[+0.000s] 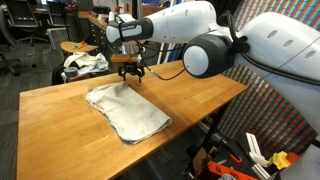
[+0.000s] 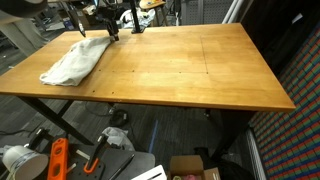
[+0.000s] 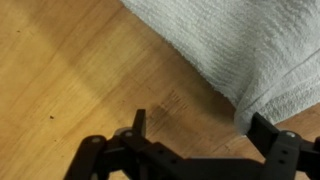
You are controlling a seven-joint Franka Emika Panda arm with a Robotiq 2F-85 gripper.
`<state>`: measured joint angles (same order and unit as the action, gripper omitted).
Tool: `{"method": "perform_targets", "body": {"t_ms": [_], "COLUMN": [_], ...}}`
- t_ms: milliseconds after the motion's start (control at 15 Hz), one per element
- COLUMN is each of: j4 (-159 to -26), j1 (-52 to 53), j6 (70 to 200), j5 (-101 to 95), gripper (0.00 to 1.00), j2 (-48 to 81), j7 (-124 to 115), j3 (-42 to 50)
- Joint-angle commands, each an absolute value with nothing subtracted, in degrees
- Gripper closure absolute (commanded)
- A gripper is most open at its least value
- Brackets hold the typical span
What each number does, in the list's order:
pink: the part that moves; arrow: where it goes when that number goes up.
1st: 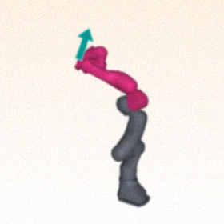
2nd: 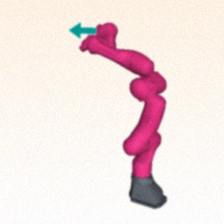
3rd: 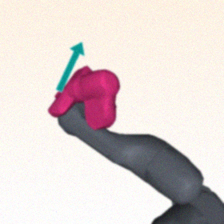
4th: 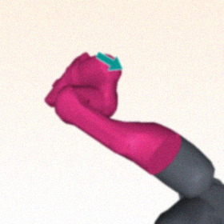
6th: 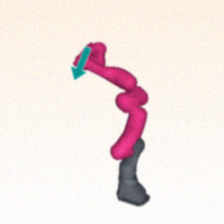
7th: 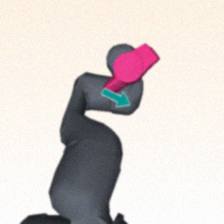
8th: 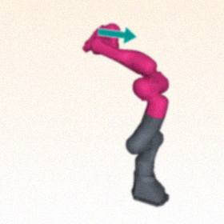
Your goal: Fold the towel in half
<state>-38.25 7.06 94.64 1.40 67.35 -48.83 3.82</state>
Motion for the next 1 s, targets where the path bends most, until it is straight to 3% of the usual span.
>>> {"method": "perform_targets", "body": {"t_ms": [0, 400, 933], "j4": [-33.7, -34.1, -33.8], "j1": [6.8, 6.8, 6.3], "j6": [91.8, 87.3, 94.8], "j5": [0.5, 1.1, 3.6], "gripper": [0.0, 0.0, 0.0], "j2": [69.2, 69.5, 69.2], "j7": [-47.3, -42.9, -42.7], "j3": [4.3, 3.2, 1.1]}}
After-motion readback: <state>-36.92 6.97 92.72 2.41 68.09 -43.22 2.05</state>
